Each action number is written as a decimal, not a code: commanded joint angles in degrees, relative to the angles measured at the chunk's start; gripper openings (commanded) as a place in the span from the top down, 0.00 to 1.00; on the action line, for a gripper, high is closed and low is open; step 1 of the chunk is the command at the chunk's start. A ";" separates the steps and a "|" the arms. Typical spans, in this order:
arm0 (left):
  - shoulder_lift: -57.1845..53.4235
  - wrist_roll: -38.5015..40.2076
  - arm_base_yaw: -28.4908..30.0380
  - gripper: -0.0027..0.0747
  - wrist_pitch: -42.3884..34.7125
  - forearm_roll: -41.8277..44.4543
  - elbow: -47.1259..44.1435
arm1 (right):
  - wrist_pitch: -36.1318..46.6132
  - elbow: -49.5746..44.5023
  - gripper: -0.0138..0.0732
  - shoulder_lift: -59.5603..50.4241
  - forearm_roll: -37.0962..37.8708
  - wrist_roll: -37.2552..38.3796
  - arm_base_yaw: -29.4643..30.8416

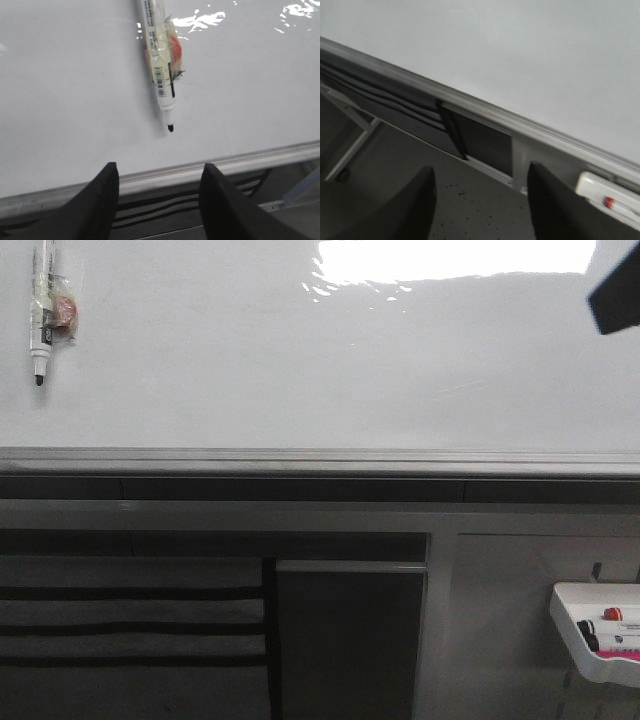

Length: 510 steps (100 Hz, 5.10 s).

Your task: Write number 3 on whiteboard

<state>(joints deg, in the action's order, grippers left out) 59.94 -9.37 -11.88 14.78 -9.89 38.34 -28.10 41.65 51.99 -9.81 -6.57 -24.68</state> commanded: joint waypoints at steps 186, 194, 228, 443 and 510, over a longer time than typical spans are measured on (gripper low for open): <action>2.24 -45.27 -12.93 0.99 41.05 -23.16 12.53 | -20.30 13.78 0.42 7.73 -14.48 -18.42 -7.72; 2.24 -48.11 -16.02 0.99 41.05 -23.16 12.53 | -22.25 15.74 0.42 10.16 -19.17 -26.52 -9.15; 2.24 -53.71 -22.84 0.99 38.08 -23.02 12.53 | -23.76 26.81 0.42 20.56 -20.48 -41.16 -18.45; -16.44 -31.99 -11.56 0.47 15.21 -20.81 1.87 | -4.56 11.64 0.80 2.50 -3.85 -14.50 -4.29; -16.44 -31.99 -8.59 0.47 16.03 -21.86 1.08 | -9.21 21.60 0.80 13.95 -6.22 -14.51 0.02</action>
<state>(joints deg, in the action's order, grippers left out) 43.86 -41.92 -20.69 33.52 -29.85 37.83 -36.99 56.32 62.47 -15.12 -21.15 -25.59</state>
